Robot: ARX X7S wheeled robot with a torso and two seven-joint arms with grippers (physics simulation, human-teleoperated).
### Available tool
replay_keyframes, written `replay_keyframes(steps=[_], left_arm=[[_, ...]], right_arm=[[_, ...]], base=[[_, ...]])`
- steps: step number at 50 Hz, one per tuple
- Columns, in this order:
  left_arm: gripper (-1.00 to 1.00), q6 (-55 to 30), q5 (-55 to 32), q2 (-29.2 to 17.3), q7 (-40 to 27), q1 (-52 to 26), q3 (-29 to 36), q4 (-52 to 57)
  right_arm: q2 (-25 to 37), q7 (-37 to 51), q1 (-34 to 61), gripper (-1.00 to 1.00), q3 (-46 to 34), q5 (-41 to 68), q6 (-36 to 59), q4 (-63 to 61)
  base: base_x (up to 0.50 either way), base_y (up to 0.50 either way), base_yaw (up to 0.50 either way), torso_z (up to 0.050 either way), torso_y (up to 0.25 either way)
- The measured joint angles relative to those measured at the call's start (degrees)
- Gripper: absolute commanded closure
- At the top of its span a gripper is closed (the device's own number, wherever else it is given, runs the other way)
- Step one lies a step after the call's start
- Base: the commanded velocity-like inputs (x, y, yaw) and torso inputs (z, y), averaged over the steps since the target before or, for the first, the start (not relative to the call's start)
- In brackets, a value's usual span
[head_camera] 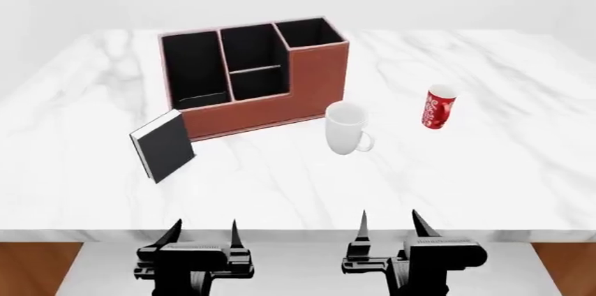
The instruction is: Pick up the red mug and place it to the right of the caddy.
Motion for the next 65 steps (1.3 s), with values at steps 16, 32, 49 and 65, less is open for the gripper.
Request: replay_keyframes(steps=[16,32,49,65], left_arm=[[-1.0,-2.66,-0.95,-1.28,-1.93,-0.24,1.61,3.0],[-1.0,-11.48,-2.45,-2.58,-4.45,-1.1,2.42,10.67],[-1.0,-74.35,-16.68,-6.61,-12.37,-29.05,-4.99,50.64],[-1.0,-88.07,-30.43,-9.31,-21.57,-37.22,-8.25,56.81]], right_arm=[[1.63,1.36,0.28,-1.0,-1.58,1.68,1.27,-0.05],[3.27,2.24,0.83,-1.0,-3.14,3.69,6.74,-3.28],[4.19,5.3,8.78,-1.0,-1.73,10.96,31.86,-23.16],[4.54,6.95,11.38,-1.0,-1.24,13.11,35.99,-25.34]], base=[[0.0,-0.5,0.0,0.0,0.0],[0.0,-0.27,0.0,0.0,0.0],[0.18,0.06,0.0,0.0,0.0],[0.5,0.16,0.0,0.0,0.0]])
